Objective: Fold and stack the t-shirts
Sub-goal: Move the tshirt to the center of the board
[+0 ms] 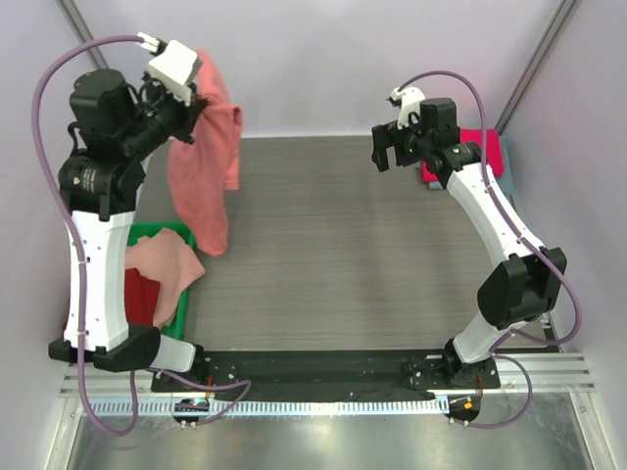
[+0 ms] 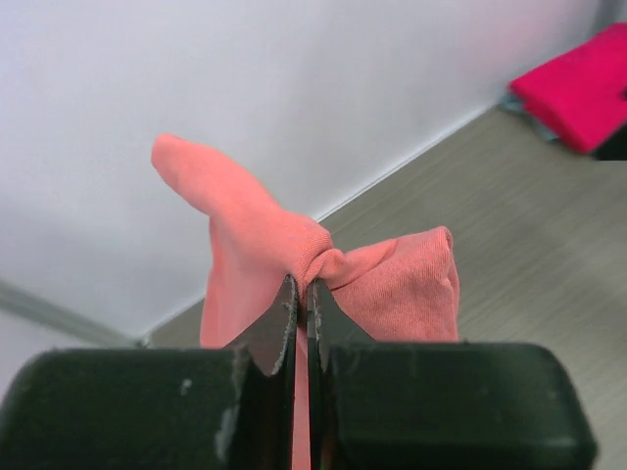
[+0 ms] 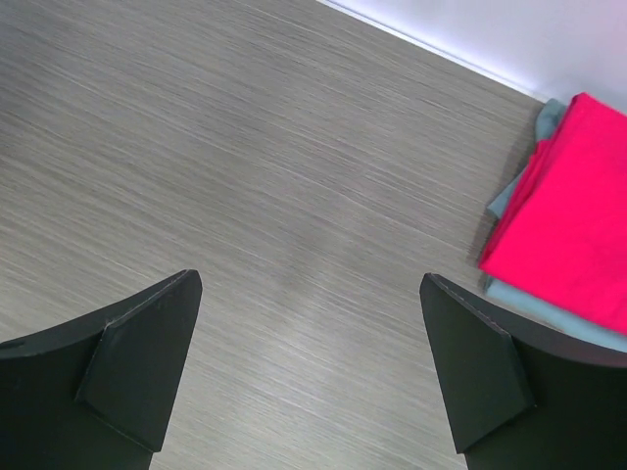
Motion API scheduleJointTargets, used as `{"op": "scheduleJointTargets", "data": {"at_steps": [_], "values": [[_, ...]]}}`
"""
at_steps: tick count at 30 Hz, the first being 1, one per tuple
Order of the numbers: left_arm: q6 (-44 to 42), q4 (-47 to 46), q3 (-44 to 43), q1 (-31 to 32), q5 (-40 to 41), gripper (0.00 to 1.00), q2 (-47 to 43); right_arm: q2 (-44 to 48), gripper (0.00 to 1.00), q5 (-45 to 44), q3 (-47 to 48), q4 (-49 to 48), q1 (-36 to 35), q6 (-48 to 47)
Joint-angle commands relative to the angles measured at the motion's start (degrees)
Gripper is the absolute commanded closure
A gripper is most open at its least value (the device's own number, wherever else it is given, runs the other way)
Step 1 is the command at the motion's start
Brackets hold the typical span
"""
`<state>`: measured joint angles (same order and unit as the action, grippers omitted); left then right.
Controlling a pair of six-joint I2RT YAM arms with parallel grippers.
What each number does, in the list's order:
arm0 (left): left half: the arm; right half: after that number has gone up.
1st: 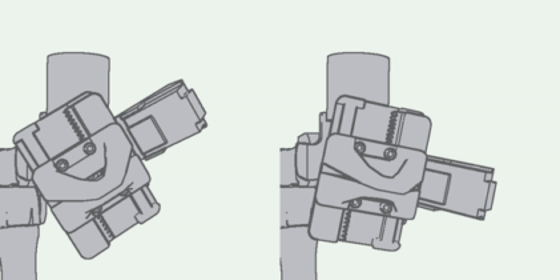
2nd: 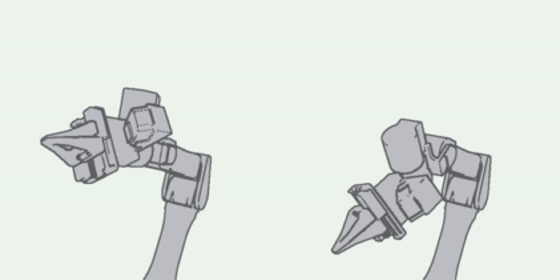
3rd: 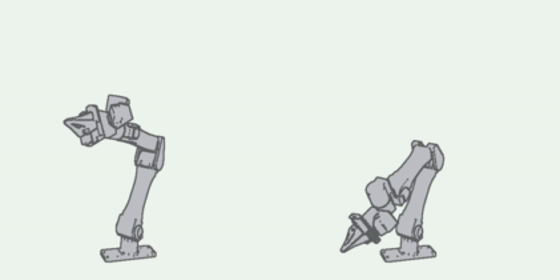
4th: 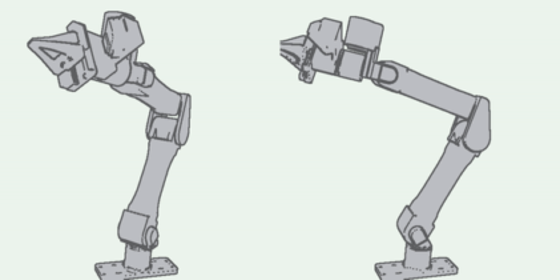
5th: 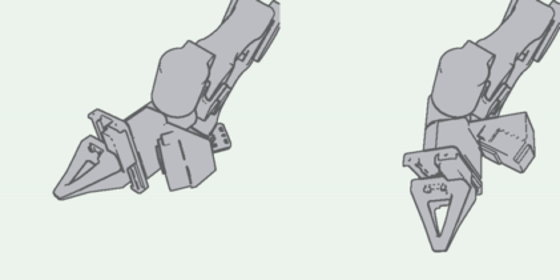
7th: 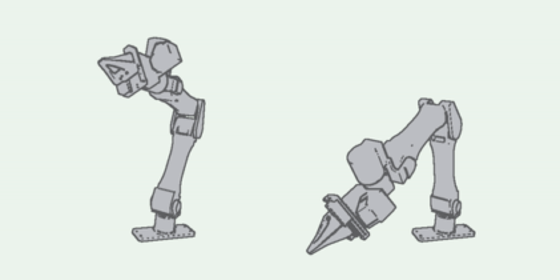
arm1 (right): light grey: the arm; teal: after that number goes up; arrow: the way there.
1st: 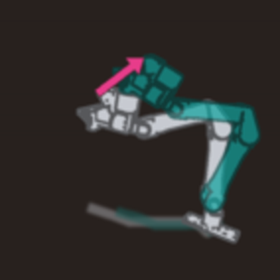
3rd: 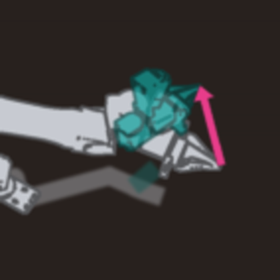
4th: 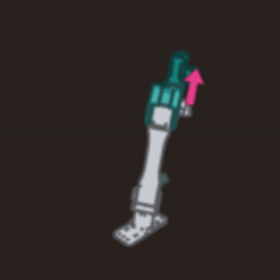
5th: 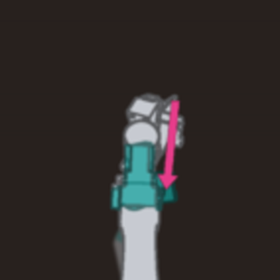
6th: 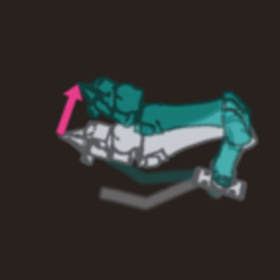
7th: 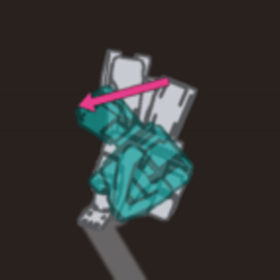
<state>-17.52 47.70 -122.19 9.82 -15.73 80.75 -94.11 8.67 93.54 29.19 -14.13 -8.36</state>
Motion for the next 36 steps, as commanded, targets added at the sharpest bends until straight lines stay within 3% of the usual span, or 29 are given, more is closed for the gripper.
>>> {"op": "scheduleJointTargets", "data": {"at_steps": [1,9,13,15,19,20,21,22,23,26,27,28,30,33,36], "values": [[2.6,-7.6,-3.7,4.8,-7.4,1.0,1.7,4.3,0.0,-2.4,2.2,-0.4,0.0,-3.8],[7.6,-14.0,-20.9,12.6,-4.3,1.0,13.4,8.3,0.0,-7.8,-1.8,-0.6,1.1,-7.1],[7.9,-15.8,-19.3,14.5,-3.1,1.0,15.8,10.4,0.0,-8.4,-3.8,-0.8,2.3,-6.9],[8.4,-15.6,-14.4,14.6,-3.0,1.0,14.5,11.2,0.0,-8.4,-5.2,-0.8,2.9,-7.3],[9.3,-15.0,6.5,14.6,-1.4,1.0,12.1,13.4,0.0,-6.9,-8.8,-0.8,3.4,-10.2],[11.8,-17.0,10.6,14.5,0.8,1.0,11.8,14.2,0.0,-5.2,-10.6,-0.8,3.4,-11.1],[14.5,-18.9,14.7,14.3,9.1,1.0,11.3,14.5,0.0,-4.2,-11.5,-0.5,3.3,-11.7],[21.5,-22.3,23.2,12.3,11.9,1.0,11.2,14.7,0.01,-2.5,-13.1,-0.1,3.3,-13.6],[25.5,-22.7,25.9,10.4,14.0,1.0,11.5,14.7,0.02,0.6,-13.7,0.5,3.3,-14.8],[36.0,-19.8,35.4,2.6,12.8,1.0,13.6,12.9,0.08,3.4,-15.8,4.2,3.3,-17.4],[35.9,-20.2,38.1,1.5,12.7,0.96,13.3,12.2,0.09,3.4,-16.5,4.3,3.2,-17.5],[35.1,-20.5,40.2,0.5,13.7,0.86,12.2,11.5,0.11,3.8,-17.9,4.3,3.2,-17.7],[33.2,-19.5,44.6,0.0,15.2,0.59,11.5,8.7,0.13,5.9,-18.8,4.4,3.2,-18.0],[31.8,-17.1,46.2,-1.1,16.8,0.41,10.8,3.7,0.19,9.2,-18.9,3.5,3.3,-18.7],[30.5,-17.2,46.9,-1.2,17.3,0.4,10.0,-0.1,0.28,12.3,-17.1,1.6,2.9,-21.5]]}}
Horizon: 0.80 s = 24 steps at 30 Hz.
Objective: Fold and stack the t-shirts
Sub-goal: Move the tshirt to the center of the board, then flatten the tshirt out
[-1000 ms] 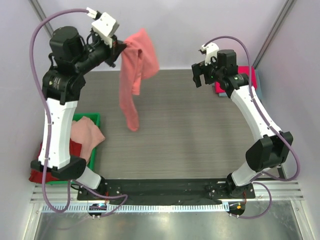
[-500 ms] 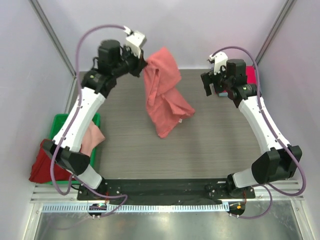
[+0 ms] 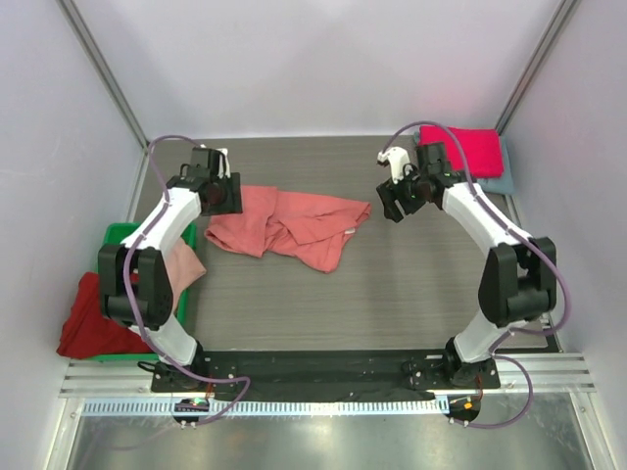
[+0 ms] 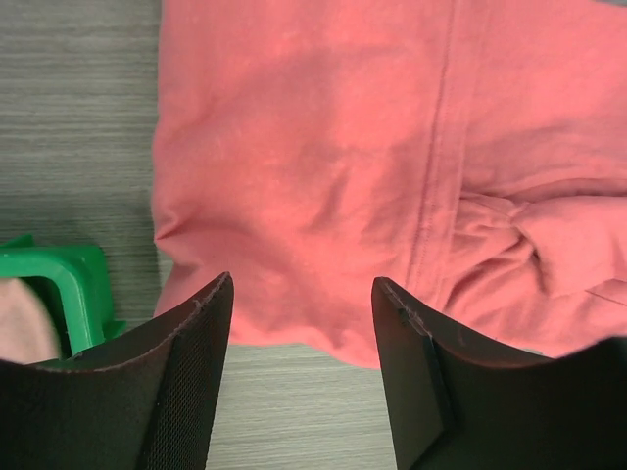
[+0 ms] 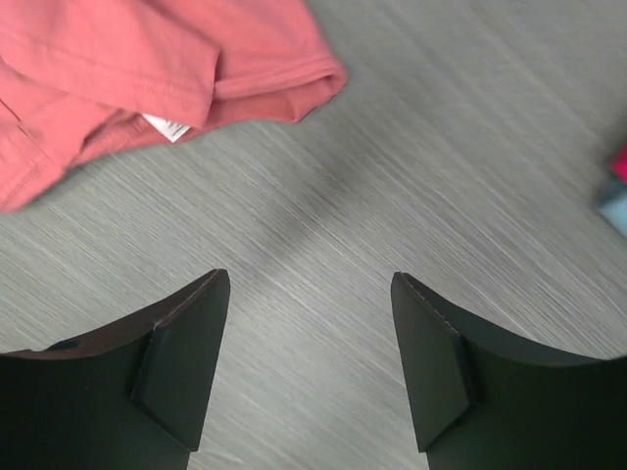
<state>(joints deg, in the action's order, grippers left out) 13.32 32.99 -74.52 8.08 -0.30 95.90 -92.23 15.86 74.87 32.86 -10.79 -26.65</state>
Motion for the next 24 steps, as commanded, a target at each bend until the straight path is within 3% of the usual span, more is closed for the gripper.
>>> {"op": "scheduleJointTargets", "data": {"at_steps": [1,6,13,24], "values": [[-0.7,-2.4,-0.8,0.5,1.6,0.4,-5.4,-4.3,0.29,5.2,2.3,-2.8,-0.9,-4.8],[-1.8,-2.7,-0.9,0.5,1.1,0.39,-6.0,-7.4,0.33,6.1,0.9,-9.9,-4.3,-22.9],[-3.5,-2.3,-1.2,0.5,0.7,0.38,-6.6,-11.0,0.39,8.0,-0.6,-16.9,-5.9,-38.0],[-4.1,-3.4,-0.5,0.5,1.3,0.36,-5.6,-21.5,0.52,6.7,7.7,-13.1,-5.9,-43.2]]}}
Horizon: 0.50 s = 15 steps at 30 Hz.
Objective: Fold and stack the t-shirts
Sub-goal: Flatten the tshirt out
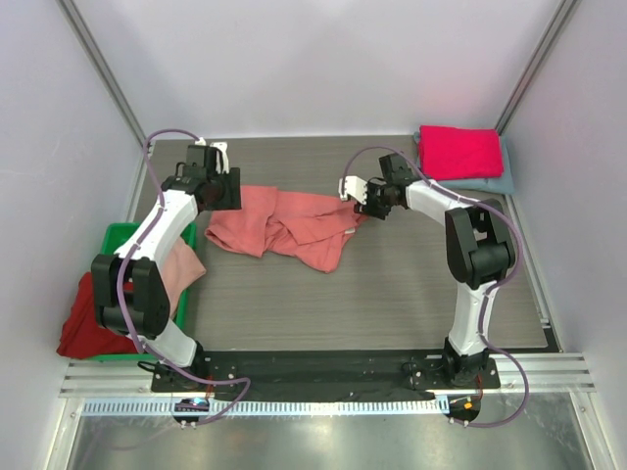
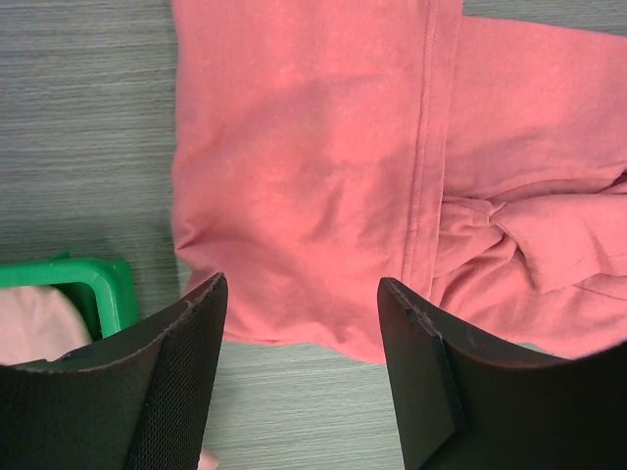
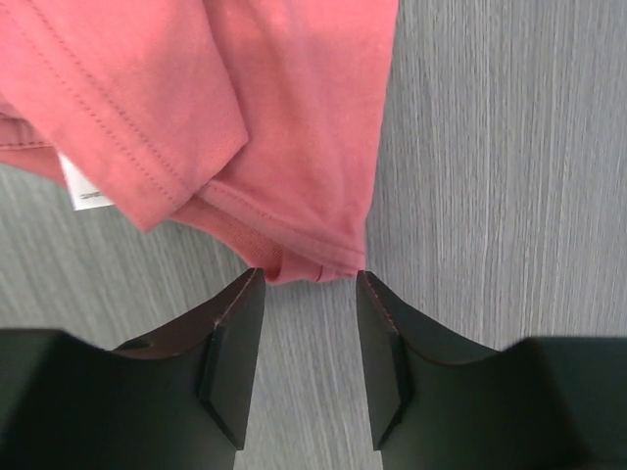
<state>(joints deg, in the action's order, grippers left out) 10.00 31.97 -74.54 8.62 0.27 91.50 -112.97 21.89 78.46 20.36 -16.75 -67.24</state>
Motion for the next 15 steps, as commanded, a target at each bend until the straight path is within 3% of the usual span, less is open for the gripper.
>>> {"op": "scheduleJointTargets", "data": {"at_steps": [1,15], "values": [[-0.8,-2.3,-0.6,0.0,0.8,0.36,-1.1,-1.1,0.53,0.7,4.6,-0.6,0.1,-2.5],[-0.3,-2.7,-1.4,0.0,0.1,0.35,1.5,-4.0,0.62,0.2,6.4,1.2,-1.2,-2.5]]}}
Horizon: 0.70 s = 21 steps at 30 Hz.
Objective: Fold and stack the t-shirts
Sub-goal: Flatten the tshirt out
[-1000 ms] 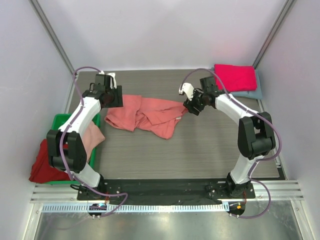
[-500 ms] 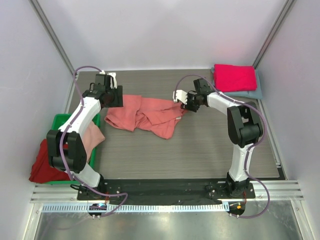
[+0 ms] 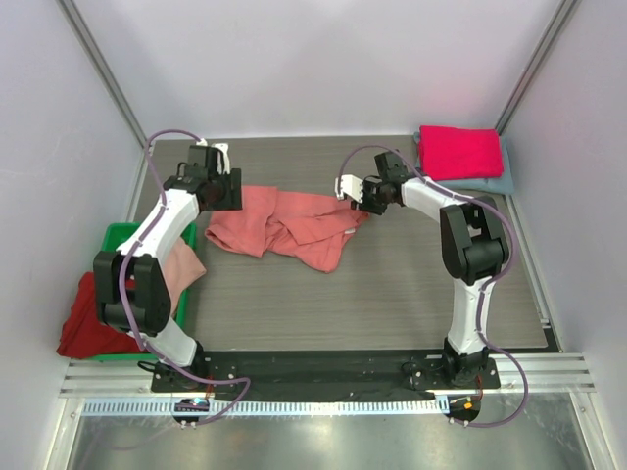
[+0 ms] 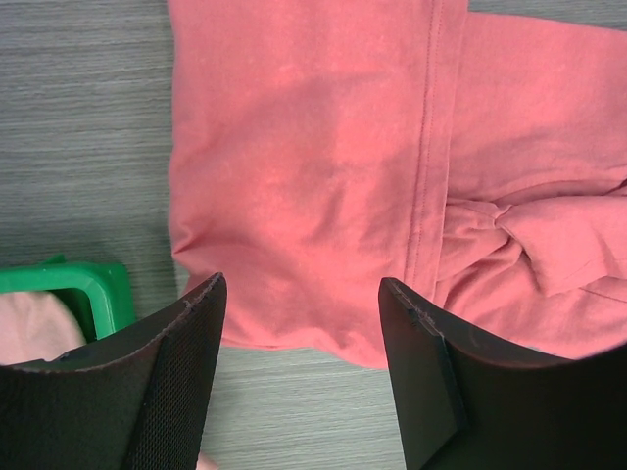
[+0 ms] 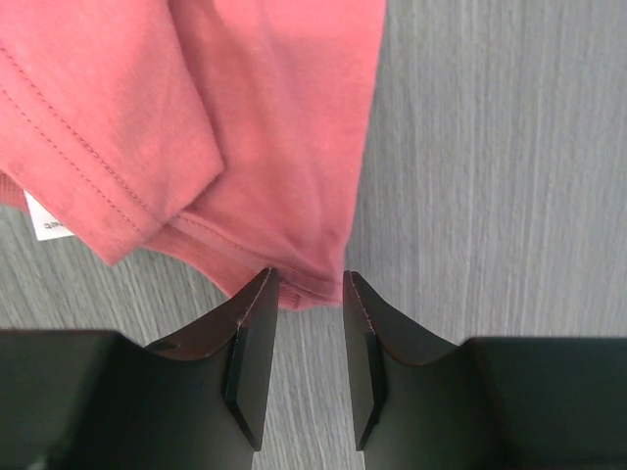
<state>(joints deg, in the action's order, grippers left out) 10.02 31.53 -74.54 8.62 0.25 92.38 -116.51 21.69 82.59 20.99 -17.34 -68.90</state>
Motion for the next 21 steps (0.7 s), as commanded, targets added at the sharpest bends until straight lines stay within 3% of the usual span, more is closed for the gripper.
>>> {"op": "scheduleJointTargets", "data": {"at_steps": [1,3,6,10,14,21], "values": [[-0.4,-2.3,-1.6,0.0,0.1,0.35,0.7,-0.6,0.62,0.4,2.4,1.1,-0.8,-1.1],[-0.4,-2.3,-1.9,0.0,0.1,0.35,0.8,-0.9,0.63,0.5,2.8,1.5,-0.8,-1.1],[-0.6,-2.3,-2.2,0.0,0.2,0.35,1.0,-1.4,0.75,0.2,3.4,2.1,-0.8,-1.1],[-0.8,-2.4,-2.0,0.0,0.4,0.34,0.7,-1.2,0.99,0.0,3.8,2.2,-0.8,-0.6],[-1.2,-2.5,-2.0,0.0,0.6,0.34,0.4,1.1,0.98,-0.2,3.9,2.4,-0.7,0.2],[-5.3,-3.2,-3.9,0.0,1.9,0.34,-2.3,15.2,0.98,2.3,11.0,1.9,-1.3,8.1]]}}
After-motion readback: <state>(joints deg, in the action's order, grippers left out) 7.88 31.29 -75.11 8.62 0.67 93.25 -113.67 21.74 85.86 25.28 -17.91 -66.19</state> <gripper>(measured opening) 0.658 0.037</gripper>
